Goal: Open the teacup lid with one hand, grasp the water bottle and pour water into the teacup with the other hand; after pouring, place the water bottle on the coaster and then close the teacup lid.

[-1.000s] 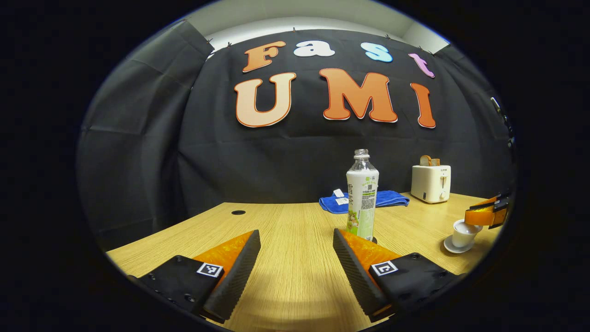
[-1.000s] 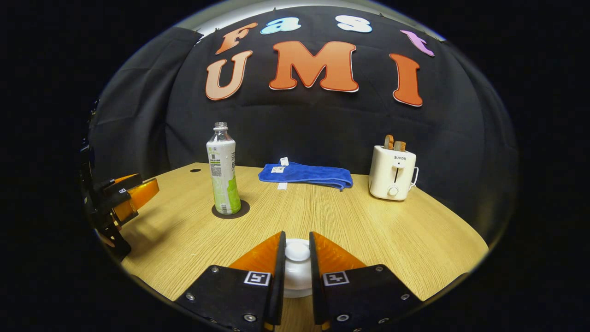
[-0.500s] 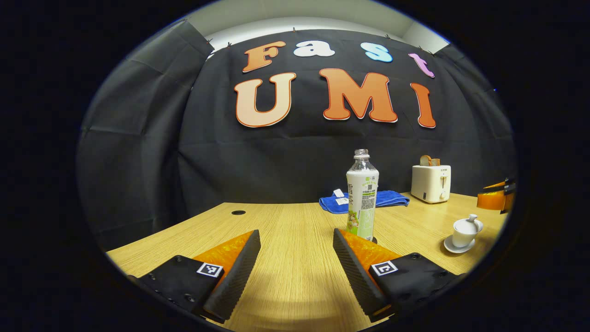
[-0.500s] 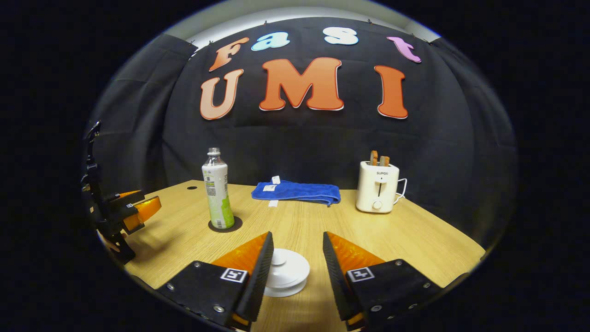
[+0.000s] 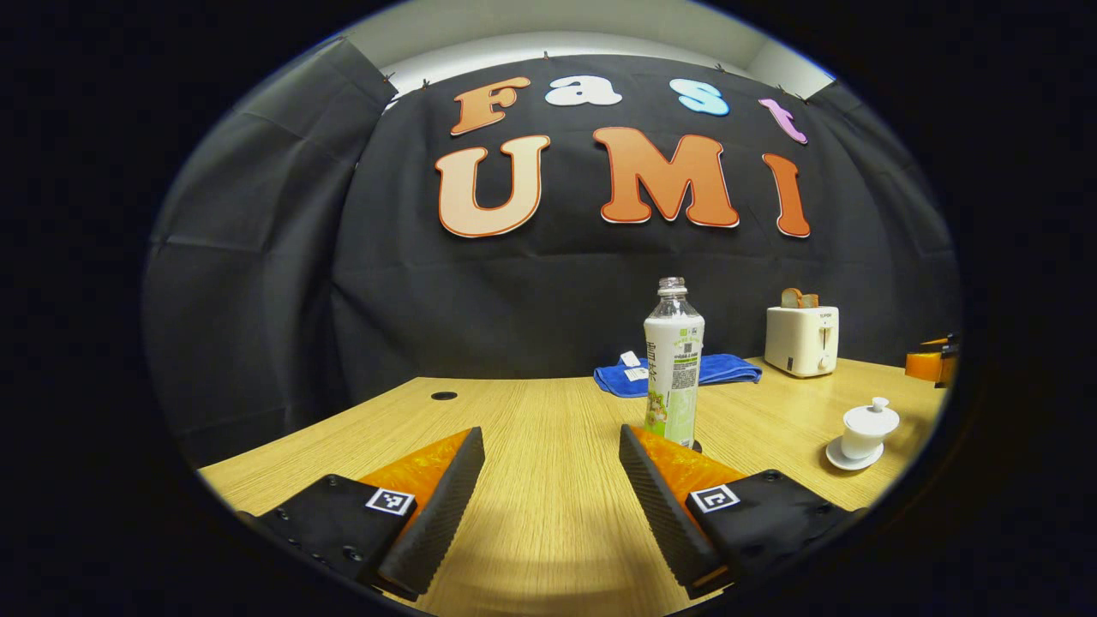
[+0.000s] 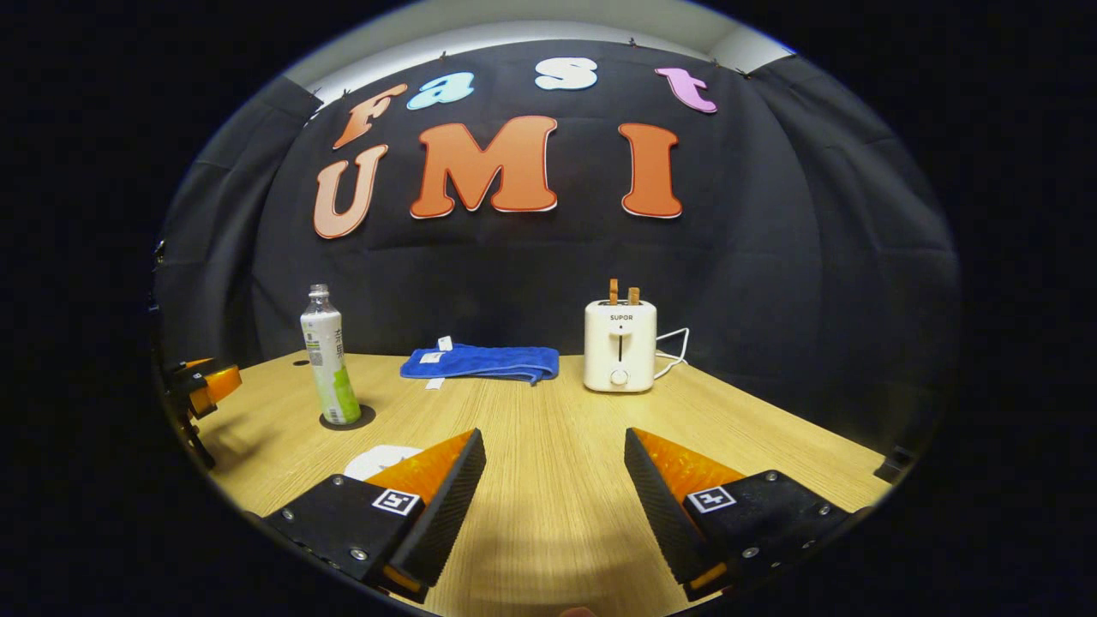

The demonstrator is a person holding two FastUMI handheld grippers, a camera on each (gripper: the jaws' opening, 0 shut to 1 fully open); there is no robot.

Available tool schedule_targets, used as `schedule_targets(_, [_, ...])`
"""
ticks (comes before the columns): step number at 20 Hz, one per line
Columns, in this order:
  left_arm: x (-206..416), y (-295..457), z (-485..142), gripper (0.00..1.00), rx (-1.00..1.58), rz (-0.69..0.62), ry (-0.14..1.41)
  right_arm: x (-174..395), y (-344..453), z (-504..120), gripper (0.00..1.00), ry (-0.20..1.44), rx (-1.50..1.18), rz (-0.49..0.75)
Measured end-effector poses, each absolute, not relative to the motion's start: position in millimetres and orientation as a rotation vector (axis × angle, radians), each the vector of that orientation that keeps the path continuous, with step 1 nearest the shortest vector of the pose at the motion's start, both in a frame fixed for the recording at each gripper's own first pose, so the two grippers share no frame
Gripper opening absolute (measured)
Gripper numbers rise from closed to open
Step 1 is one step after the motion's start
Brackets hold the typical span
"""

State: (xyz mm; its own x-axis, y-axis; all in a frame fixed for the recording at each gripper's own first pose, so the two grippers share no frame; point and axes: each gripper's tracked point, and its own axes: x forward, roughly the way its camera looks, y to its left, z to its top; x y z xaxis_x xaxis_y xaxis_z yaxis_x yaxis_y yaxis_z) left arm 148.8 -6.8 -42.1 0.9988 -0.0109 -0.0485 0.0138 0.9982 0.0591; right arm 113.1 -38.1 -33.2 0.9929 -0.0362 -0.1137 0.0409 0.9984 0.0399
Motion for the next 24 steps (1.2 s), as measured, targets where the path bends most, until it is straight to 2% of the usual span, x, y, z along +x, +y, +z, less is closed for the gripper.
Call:
schedule_targets(2, [148.6,-5.7,-41.8,0.98,0.061,-0.007,0.047,113.5,-36.4,-36.2,0.98,0.104,0.024,-0.037])
schedule_targets(9, [149.1,-5.5,-41.9,1.0,0.062,-0.006,0.047,110.4,-16.8,-31.5,0.98,0.028,-0.009,0.016])
schedule_targets(13, [148.0,-5.6,-41.8,0.98,0.064,-0.005,0.047,112.6,-20.5,-35.1,0.98,0.032,0.076,0.016])
schedule_targets(16, [148.8,-6.2,-41.8,1.0,0.068,-0.005,0.046,116.1,-27.3,-33.4,0.97,0.03,0.052,-0.033])
schedule_targets(19, [147.4,-7.1,-40.4,0.98,0.074,-0.006,0.043,115.3,-7.2,-33.2,0.97,0.028,0.055,0.027])
schedule_targets(24, [147.3,-7.5,-40.5,1.0,0.075,-0.006,0.043,117.5,-12.7,-32.6,0.98,0.029,0.058,0.013])
